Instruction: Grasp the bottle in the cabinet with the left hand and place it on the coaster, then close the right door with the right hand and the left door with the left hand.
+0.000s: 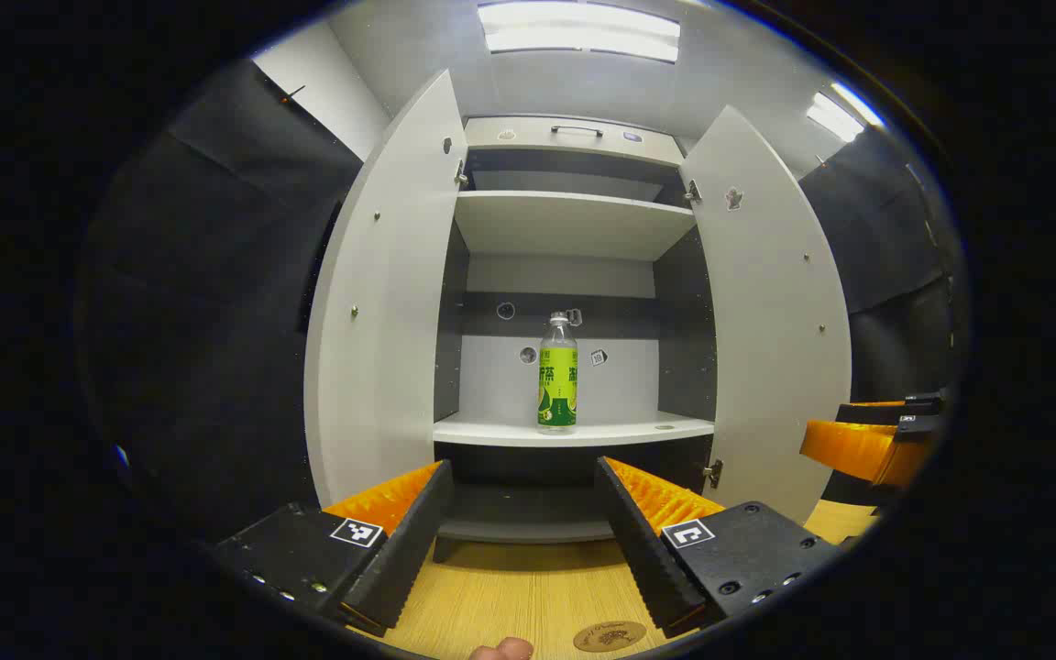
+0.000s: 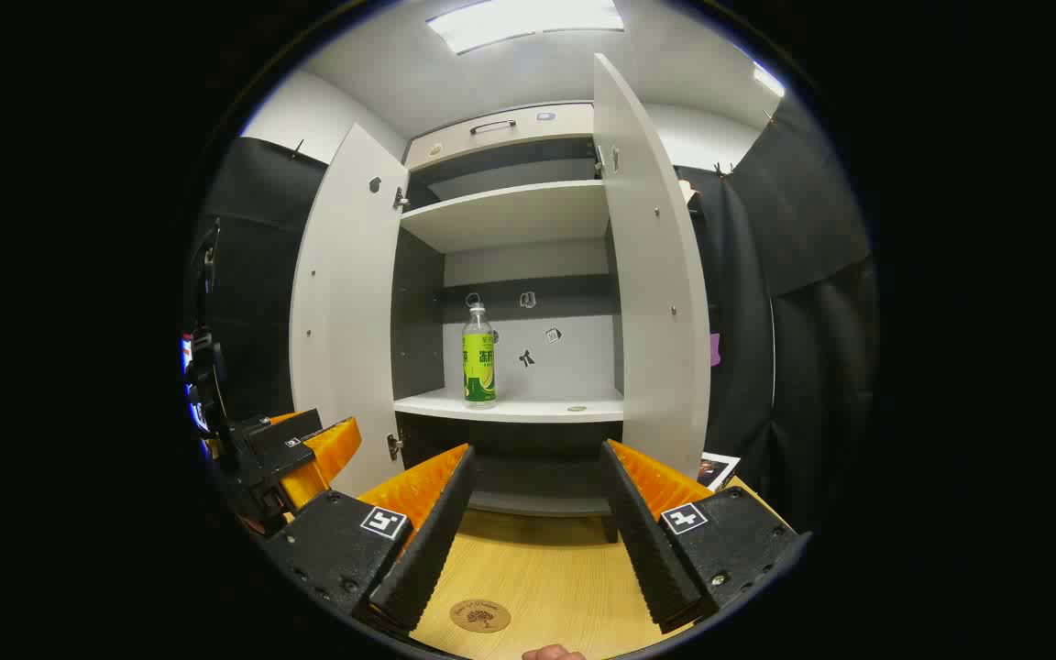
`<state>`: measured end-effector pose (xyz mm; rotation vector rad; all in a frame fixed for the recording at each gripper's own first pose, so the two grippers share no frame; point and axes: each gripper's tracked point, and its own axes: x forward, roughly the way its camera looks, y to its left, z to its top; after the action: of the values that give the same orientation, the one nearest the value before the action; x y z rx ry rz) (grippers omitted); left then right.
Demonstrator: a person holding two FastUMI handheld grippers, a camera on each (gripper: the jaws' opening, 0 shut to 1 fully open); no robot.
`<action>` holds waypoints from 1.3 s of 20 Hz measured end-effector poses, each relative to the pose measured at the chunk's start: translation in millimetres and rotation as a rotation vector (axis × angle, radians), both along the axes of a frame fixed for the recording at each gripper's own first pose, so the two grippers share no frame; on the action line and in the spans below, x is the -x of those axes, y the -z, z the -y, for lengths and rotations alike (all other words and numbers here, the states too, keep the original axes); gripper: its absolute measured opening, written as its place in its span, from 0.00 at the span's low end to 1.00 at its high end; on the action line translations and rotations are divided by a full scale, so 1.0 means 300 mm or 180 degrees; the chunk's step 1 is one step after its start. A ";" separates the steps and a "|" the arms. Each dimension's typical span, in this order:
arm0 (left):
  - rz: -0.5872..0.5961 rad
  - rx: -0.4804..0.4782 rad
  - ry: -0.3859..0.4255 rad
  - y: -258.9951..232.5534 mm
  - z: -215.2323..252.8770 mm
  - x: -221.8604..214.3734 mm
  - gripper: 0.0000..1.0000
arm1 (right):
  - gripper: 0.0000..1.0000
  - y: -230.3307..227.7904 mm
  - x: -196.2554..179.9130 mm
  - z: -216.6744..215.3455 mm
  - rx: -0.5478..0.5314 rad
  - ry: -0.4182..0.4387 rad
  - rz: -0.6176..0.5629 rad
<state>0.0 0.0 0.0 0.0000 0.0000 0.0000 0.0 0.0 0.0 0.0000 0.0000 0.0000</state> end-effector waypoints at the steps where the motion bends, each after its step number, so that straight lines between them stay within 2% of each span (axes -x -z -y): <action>1: 0.0004 -0.0004 0.0013 0.000 0.002 -0.002 0.94 | 0.83 0.001 0.007 0.002 -0.0003 0.0003 0.0007; 26: -0.0006 0.0088 0.0069 -0.014 -0.002 0.000 0.95 | 0.83 0.000 0.050 -0.003 0.0005 0.0045 0.0004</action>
<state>0.0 0.6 4.3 -0.0276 0.0018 -0.0216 -15.0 0.8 0.0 -0.0016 -0.0013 -0.0143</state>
